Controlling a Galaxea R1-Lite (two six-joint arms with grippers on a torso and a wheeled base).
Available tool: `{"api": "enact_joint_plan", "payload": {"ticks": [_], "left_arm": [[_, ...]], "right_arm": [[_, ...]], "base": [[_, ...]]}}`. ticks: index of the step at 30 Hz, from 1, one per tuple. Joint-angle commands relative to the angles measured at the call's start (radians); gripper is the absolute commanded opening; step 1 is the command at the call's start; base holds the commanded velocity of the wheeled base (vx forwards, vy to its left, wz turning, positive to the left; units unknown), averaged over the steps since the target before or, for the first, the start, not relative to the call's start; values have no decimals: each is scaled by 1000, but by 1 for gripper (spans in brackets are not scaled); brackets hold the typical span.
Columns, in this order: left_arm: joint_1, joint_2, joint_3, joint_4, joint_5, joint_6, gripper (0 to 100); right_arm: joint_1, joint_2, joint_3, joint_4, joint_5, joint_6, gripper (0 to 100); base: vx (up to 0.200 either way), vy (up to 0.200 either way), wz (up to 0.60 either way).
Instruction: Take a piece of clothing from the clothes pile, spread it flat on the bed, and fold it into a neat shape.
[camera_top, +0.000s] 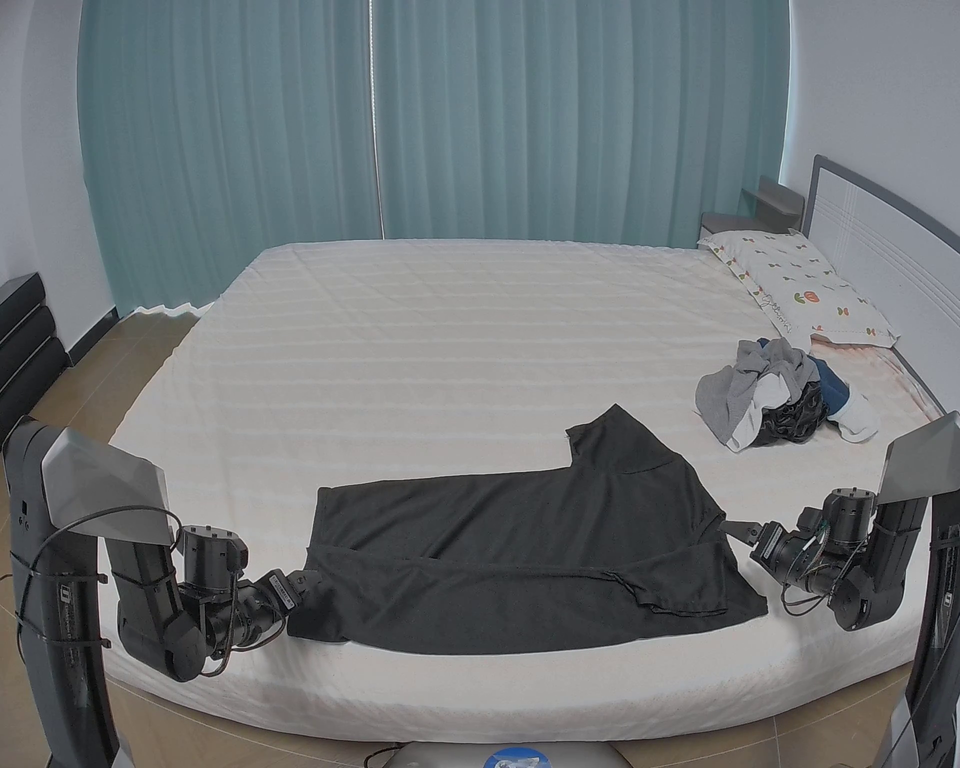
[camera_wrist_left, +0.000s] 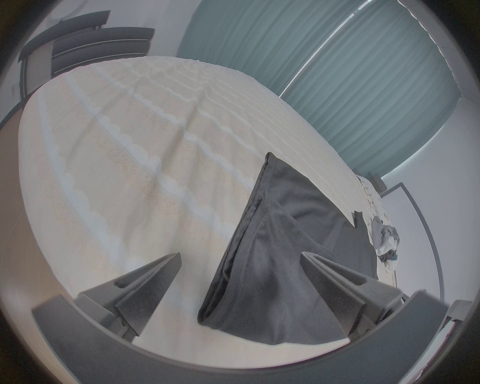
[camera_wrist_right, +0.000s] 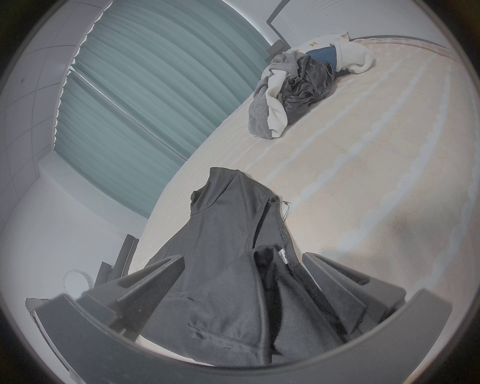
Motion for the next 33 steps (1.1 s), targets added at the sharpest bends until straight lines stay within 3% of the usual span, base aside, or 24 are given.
{"api": "enact_joint_plan", "payload": {"ticks": [1, 14, 15, 24, 33], "left_arm": [[-32, -16, 49, -5, -2, 12, 100], [-75, 7, 48, 3, 10, 15, 100], [-75, 7, 48, 3, 10, 15, 0], [-74, 15, 48, 3, 16, 26, 0], [-70, 18, 48, 3, 22, 27, 0]], "right_arm": [[3, -14, 26, 0, 1, -1, 100], [15, -76, 105, 15, 1, -42, 100], [15, -76, 105, 15, 1, -42, 100], [52, -83, 169, 15, 1, -93, 100], [153, -98, 257, 17, 1, -116, 100]], "base": [[0, 0, 0], [0, 0, 0], [0, 0, 0], [0, 0, 0], [0, 0, 0]]}}
